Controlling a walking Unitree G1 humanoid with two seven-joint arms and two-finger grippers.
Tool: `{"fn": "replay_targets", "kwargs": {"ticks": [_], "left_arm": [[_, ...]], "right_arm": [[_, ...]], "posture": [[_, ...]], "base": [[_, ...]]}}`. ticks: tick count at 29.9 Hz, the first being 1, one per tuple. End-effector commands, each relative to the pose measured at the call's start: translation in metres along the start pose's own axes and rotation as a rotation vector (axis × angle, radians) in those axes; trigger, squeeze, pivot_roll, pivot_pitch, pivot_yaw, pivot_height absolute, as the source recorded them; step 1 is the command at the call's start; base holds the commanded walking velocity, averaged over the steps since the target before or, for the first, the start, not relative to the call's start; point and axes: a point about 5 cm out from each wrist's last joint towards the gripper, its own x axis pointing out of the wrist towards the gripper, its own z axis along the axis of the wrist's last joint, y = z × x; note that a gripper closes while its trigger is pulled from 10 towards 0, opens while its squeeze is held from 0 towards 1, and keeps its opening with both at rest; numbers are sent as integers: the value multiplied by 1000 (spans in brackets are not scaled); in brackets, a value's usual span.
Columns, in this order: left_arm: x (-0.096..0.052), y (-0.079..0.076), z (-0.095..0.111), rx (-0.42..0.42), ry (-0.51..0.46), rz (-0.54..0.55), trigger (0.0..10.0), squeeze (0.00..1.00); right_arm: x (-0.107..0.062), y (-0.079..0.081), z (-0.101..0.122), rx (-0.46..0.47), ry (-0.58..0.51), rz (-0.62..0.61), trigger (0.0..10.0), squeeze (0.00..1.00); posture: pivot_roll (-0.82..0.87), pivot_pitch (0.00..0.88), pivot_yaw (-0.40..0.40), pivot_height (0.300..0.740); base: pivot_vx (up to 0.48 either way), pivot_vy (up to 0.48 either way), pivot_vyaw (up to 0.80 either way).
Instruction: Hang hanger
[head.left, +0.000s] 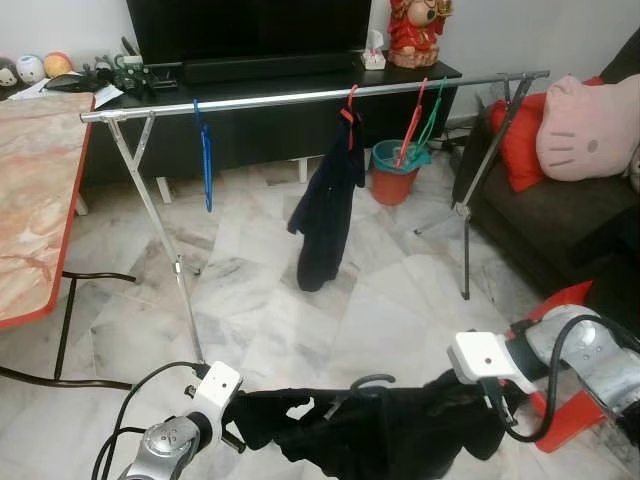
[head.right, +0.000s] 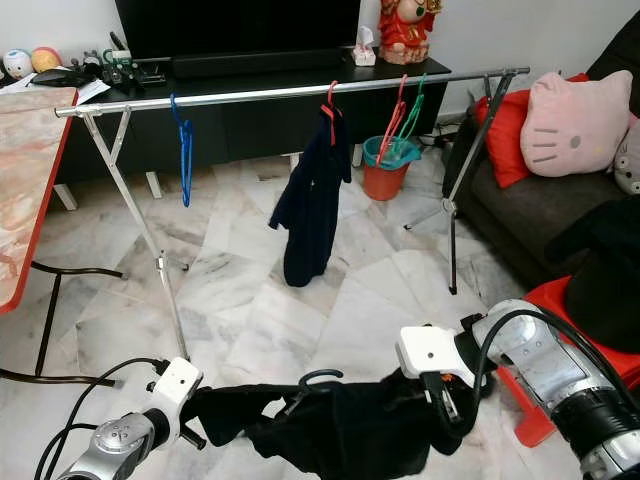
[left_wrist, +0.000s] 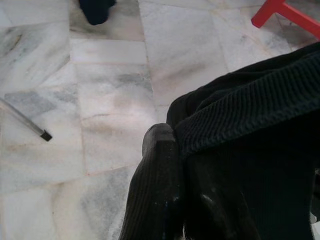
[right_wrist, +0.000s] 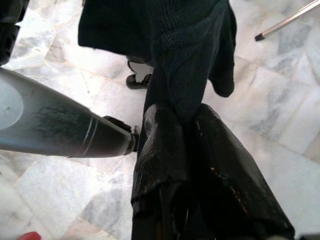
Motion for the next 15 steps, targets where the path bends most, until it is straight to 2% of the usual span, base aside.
{"fn": "replay_targets", "kwargs": {"ticks": [1, 4, 6, 8, 10, 14, 15], "left_arm": [[-1, -1, -7, 4, 36, 6, 10000, 0], [-1, -2, -8, 21, 55, 3, 10000, 0], [-3, -1, -12, 50, 80, -2, 10000, 0], [-4, -1, -15, 53, 92, -8, 10000, 0], [-5, -3, -19, 58, 106, -21, 10000, 0], [-6, -6, -21, 66, 117, -30, 10000, 0], [-6, -7, -21, 63, 114, -41, 10000, 0]], "right_arm": [[-10, -1, 0, -8, 12, -14, 0, 0], [-13, 2, -7, -18, 87, 29, 0, 0], [-14, -3, -8, -24, 107, -9, 0, 0], [-15, -6, -5, -23, 80, -33, 0, 0], [-19, -9, 3, -19, 1, -55, 0, 0], [-21, -10, 4, -25, 0, -60, 0, 0], [-23, -10, 7, -14, -50, -61, 0, 0]], "posture": [[-37, 0, -33, 740], [-37, 0, -33, 740], [-35, 0, -33, 740], [-33, 0, -33, 740], [-32, 0, -32, 740], [-32, 0, -32, 740], [-32, 0, -32, 740]], "base": [[0, 0, 0], [0, 0, 0], [0, 0, 0], [0, 0, 0], [0, 0, 0], [0, 0, 0], [0, 0, 0]]}}
